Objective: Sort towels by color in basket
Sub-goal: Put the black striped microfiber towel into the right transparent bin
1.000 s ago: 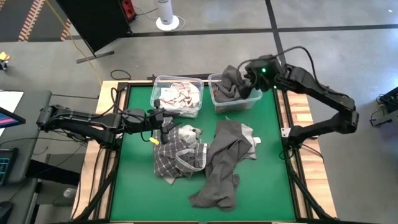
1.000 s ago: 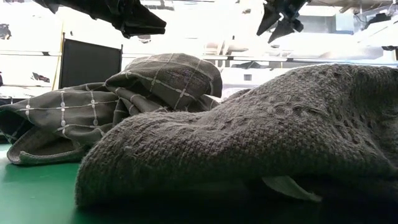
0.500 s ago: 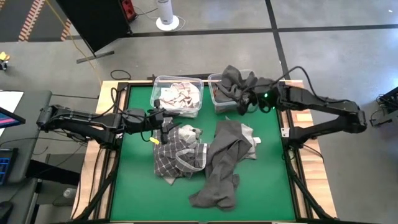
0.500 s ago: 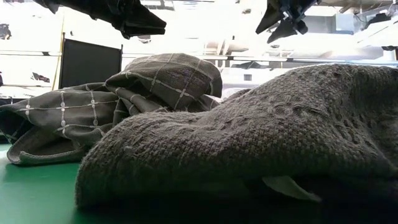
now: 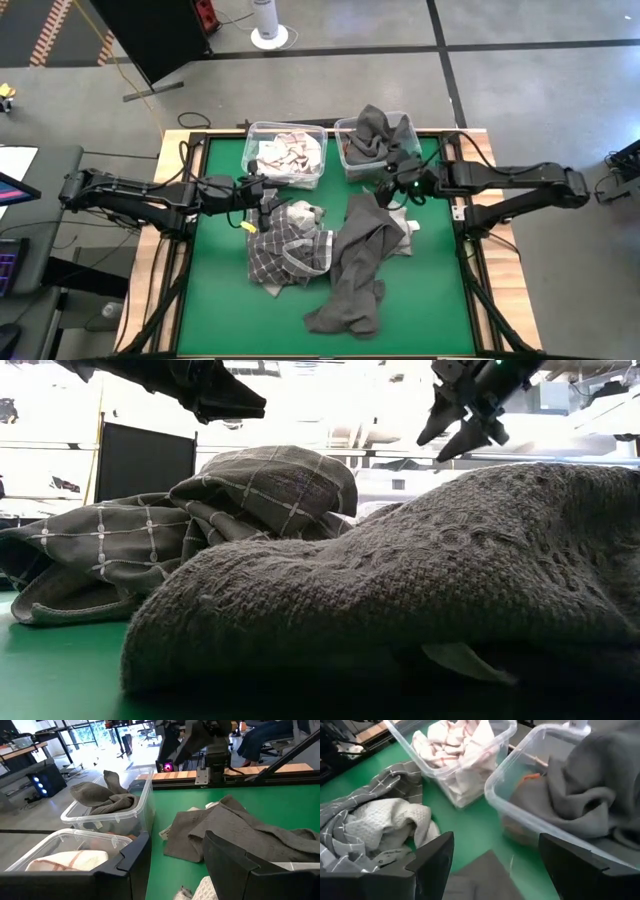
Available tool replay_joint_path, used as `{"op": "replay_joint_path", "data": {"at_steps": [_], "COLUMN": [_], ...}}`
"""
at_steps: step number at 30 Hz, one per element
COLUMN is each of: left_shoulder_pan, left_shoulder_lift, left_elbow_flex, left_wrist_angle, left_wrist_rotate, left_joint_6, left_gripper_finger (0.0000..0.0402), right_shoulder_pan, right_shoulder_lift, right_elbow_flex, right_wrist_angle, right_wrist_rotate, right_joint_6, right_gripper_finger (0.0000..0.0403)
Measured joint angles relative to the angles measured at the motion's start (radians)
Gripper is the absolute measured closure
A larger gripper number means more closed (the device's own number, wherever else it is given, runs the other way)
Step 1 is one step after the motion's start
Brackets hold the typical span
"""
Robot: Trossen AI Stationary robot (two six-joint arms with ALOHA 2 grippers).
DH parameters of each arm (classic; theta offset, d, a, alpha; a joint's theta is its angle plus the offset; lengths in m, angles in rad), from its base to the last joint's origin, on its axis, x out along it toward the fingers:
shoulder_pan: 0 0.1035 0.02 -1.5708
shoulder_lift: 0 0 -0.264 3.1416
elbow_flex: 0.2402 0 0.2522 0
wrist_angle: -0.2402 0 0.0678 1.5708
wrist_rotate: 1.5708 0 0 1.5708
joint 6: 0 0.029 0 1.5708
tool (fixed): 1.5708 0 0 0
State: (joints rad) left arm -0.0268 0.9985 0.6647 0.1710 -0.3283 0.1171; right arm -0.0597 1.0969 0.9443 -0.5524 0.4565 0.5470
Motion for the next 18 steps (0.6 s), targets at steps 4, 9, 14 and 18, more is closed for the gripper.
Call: {"op": "replay_joint_path", "data": {"at_steps": [4,9,14,18], "left_shoulder_pan": [0.0,0.0,0.0,0.0], "left_shoulder_lift": [0.0,0.0,0.0,0.0], "left_elbow_flex": [0.0,0.0,0.0,0.0], "left_wrist_angle": [0.0,0.003,0.016,0.019], "left_wrist_rotate": [0.0,0.0,0.0,0.0], "left_joint_6": [0.002,0.002,0.009,0.009], "left_gripper_finger": [0.0233,0.0233,0.0233,0.0233], "right_shoulder_pan": [0.035,0.071,0.095,0.118], "right_shoulder_lift": [-0.008,-0.02,-0.034,-0.038], "right_elbow_flex": [-0.043,-0.075,-0.114,-0.118], "right_wrist_angle": [0.037,0.054,0.075,0.083], "right_wrist_rotate": [0.027,0.077,0.122,0.144], "right_joint_6": [0.04,0.075,0.112,0.133], "right_gripper_finger": [0.0083,0.0083,0.0083,0.0083]}}
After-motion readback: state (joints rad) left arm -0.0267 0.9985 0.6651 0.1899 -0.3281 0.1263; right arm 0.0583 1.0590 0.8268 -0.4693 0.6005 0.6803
